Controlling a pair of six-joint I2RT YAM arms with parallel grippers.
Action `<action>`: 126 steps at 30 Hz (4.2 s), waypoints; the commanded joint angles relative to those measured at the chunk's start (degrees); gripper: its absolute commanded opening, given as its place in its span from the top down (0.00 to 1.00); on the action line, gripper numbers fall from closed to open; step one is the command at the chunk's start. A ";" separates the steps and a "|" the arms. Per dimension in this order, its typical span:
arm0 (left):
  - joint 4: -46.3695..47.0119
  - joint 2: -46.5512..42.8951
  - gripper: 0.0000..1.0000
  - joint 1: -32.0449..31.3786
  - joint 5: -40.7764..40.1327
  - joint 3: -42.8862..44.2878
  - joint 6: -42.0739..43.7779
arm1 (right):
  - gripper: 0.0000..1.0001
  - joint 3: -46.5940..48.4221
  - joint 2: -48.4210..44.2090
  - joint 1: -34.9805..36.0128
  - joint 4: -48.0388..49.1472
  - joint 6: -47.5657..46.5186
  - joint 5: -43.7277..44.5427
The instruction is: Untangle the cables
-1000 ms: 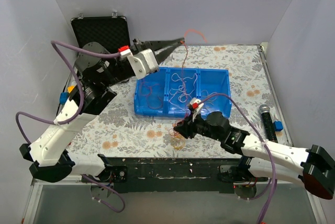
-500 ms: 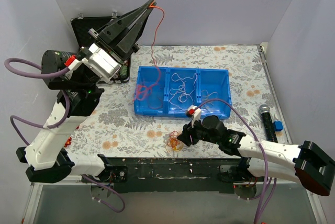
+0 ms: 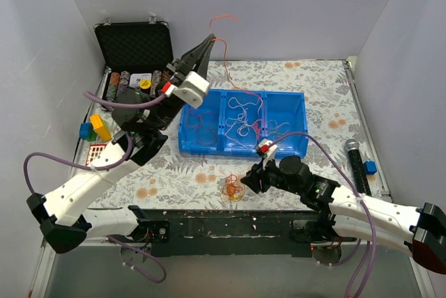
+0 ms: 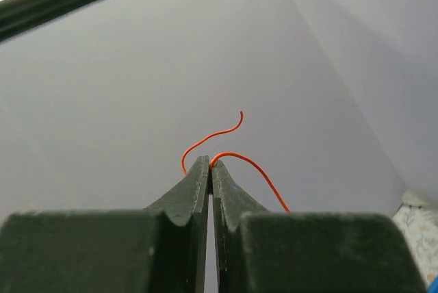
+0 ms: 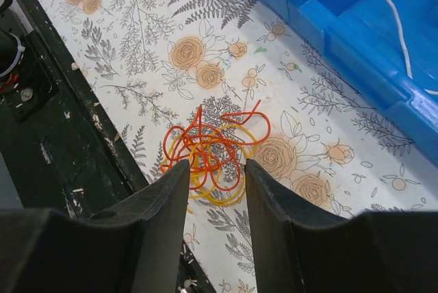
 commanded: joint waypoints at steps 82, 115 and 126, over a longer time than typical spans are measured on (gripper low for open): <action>-58.58 13.18 0.21 5.70 42.14 -27.54 23.05 | 0.60 1.65 -10.83 0.28 -9.67 3.09 9.15; -58.58 19.27 1.00 2.71 40.12 -16.29 18.25 | 0.55 2.26 -11.63 0.28 -9.32 1.52 8.10; -54.62 8.71 1.00 2.63 42.58 -11.46 -0.65 | 0.28 10.69 -7.58 0.28 -6.16 -3.14 6.33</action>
